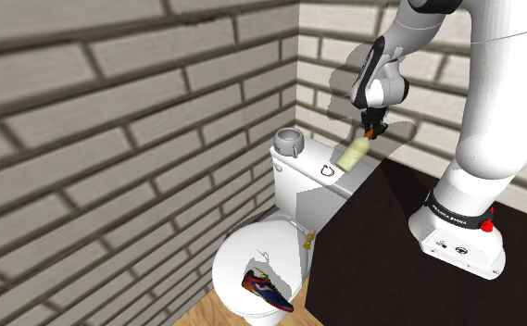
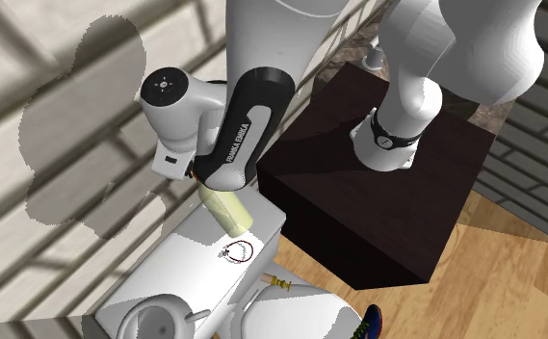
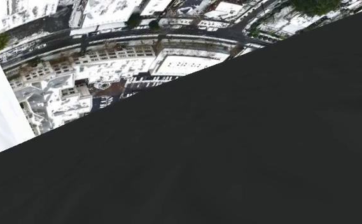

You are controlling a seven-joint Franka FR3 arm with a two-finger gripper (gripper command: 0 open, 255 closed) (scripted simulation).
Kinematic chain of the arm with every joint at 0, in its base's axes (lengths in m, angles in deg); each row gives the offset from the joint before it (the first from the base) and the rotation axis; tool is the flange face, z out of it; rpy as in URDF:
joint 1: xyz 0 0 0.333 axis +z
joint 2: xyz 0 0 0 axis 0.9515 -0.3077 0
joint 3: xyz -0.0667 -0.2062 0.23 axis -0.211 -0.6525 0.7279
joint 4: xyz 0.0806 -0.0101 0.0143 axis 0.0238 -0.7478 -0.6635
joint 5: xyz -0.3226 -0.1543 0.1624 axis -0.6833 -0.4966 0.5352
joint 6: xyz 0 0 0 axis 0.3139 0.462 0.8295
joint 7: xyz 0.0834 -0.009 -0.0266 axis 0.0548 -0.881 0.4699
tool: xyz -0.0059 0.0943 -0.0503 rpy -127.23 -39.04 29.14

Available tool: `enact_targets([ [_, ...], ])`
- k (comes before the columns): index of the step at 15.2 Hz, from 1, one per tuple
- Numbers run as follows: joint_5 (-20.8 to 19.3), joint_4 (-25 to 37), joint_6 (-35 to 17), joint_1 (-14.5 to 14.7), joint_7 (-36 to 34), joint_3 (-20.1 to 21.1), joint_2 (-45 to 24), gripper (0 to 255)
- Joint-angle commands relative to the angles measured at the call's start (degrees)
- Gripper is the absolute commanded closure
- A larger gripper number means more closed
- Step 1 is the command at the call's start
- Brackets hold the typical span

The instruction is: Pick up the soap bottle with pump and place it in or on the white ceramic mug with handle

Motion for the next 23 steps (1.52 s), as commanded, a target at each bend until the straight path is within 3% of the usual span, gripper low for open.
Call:
enact_targets([
  [1,0.0,0.0,0.0,0.0,0.0,0.0,0.0,255],
  [6,0.0,0.0,0.0,0.0,0.0,0.0,0.0,255],
  [8,-1.6,-0.4,1.3,1.7,-1.1,-2.1,1.6,255],
  [23,-18.7,-1.0,12.1,12.7,-12.4,-15.9,14.8,255],
])
